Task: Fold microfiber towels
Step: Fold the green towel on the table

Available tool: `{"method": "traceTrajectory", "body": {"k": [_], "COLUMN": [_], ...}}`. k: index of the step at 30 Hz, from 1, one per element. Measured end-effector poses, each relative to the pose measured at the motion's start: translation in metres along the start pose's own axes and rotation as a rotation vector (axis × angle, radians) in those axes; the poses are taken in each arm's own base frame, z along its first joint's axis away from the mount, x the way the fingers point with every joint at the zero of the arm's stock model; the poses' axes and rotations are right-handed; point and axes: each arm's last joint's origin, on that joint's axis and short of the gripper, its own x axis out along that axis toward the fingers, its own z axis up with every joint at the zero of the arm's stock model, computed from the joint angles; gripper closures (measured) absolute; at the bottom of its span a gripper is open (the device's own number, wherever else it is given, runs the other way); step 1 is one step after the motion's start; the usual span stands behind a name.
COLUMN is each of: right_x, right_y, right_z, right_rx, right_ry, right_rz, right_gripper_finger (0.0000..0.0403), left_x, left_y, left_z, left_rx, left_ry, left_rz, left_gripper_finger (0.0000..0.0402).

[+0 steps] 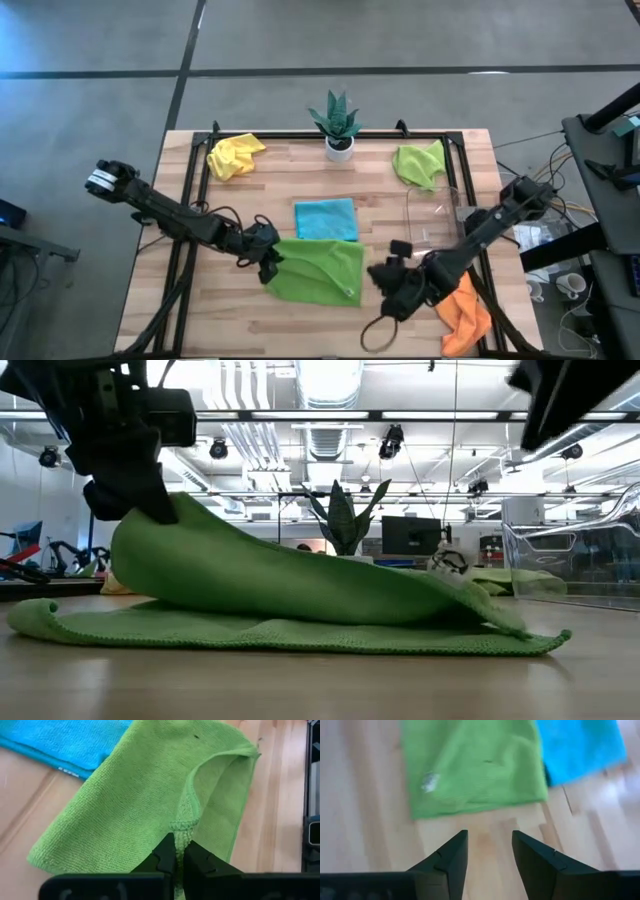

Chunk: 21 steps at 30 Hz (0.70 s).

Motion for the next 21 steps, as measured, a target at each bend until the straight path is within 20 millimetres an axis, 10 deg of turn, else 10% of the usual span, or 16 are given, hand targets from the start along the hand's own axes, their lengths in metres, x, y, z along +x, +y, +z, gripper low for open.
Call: {"method": "traceTrajectory", "body": {"k": [21], "right_x": [0.053], "right_y": [-0.021], "right_z": [-0.044], "right_rx": [0.39], "right_ry": [-0.088], "right_rz": [0.166], "right_gripper_finger": [0.0164], "left_x": [0.0], "left_y": [-0.004], "left_z": [-0.008], "left_rx": [0.205], "left_ry": [0.016], "left_rz": [-0.012], "left_gripper_finger": [0.0402]}}
